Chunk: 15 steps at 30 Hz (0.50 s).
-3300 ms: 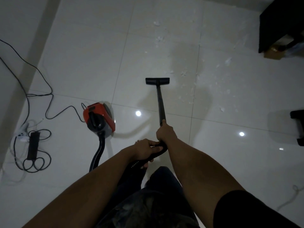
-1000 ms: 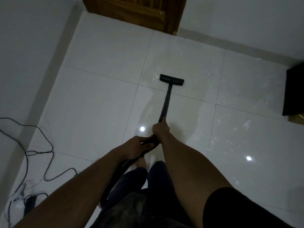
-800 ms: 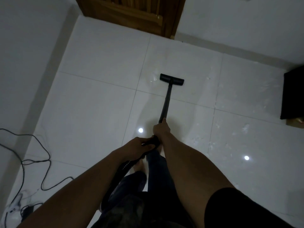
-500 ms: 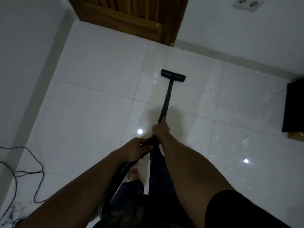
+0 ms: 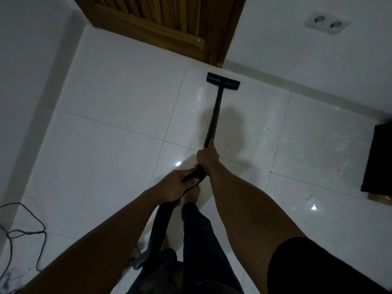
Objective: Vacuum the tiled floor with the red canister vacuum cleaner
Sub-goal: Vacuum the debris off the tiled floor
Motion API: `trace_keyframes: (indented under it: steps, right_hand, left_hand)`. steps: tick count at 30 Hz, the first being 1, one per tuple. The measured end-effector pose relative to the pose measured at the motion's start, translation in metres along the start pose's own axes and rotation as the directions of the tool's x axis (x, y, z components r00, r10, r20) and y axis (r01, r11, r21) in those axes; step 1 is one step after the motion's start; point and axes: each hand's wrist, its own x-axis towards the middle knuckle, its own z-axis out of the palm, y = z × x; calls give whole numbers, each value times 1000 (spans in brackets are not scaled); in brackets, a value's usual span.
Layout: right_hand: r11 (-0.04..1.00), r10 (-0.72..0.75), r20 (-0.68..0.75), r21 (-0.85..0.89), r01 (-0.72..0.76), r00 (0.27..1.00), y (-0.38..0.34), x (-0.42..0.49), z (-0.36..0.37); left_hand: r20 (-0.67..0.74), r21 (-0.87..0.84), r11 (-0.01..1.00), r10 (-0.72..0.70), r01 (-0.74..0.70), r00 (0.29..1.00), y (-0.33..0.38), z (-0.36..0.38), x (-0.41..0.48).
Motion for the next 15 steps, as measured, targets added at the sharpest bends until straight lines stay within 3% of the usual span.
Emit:
trace_keyframes:
  steps: [7, 15]
  right_hand:
    - [1000, -3, -10, -25, 3, 1000, -41, 31, -18]
    - [999, -23, -50, 38, 24, 999, -46, 28, -18]
  left_hand:
    - [-61, 27, 998, 58, -57, 996, 34, -14, 34]
    - [-48, 45, 999, 27, -25, 998, 38, -24, 35]
